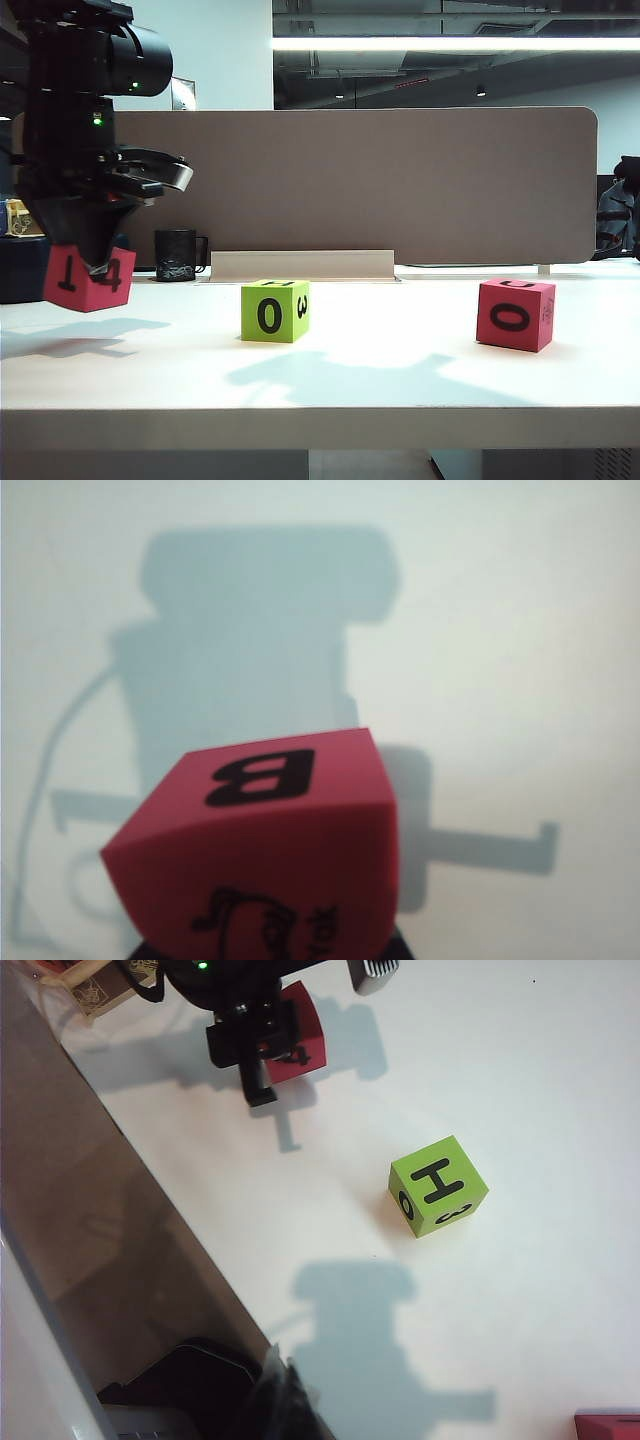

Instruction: Select the appropriate blocks from the scattered letter blocks on the table and arrange them in a row to spell out "THU".

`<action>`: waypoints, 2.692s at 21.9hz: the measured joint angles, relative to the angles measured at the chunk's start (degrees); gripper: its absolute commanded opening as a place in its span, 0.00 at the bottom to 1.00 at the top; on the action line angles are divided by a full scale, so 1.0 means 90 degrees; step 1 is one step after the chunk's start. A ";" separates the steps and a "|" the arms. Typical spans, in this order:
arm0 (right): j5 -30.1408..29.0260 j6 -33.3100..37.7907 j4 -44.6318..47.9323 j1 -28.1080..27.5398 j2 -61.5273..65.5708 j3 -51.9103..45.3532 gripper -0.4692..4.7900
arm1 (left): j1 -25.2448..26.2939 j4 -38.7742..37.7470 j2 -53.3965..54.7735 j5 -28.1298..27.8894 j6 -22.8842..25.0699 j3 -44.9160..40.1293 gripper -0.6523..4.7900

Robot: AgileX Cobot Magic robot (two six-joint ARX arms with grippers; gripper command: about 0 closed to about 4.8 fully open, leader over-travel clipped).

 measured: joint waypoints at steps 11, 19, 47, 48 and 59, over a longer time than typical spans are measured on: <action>-0.0005 0.0000 0.0124 0.0000 0.0172 -0.0002 0.08 | -0.0109 -0.0359 0.0000 0.0151 0.1005 0.0000 0.77; -0.0012 -0.0002 0.0126 0.0000 0.0170 -0.0002 0.08 | -0.0109 -0.0177 0.0000 0.0155 0.0556 0.0005 0.77; -0.0012 -0.0121 0.0146 0.0000 0.0182 -0.0002 0.08 | -0.0112 -0.0865 0.0000 0.0984 -0.0017 0.0056 0.75; -0.0012 -0.0126 0.0146 0.0000 0.0182 -0.0002 0.08 | -0.0112 -0.0865 0.0000 0.0979 -0.0015 0.0056 0.75; -0.0012 -0.0143 0.0185 0.0000 0.0185 -0.0002 0.08 | -0.0117 -0.0852 0.0406 0.0389 -0.0015 0.0051 0.75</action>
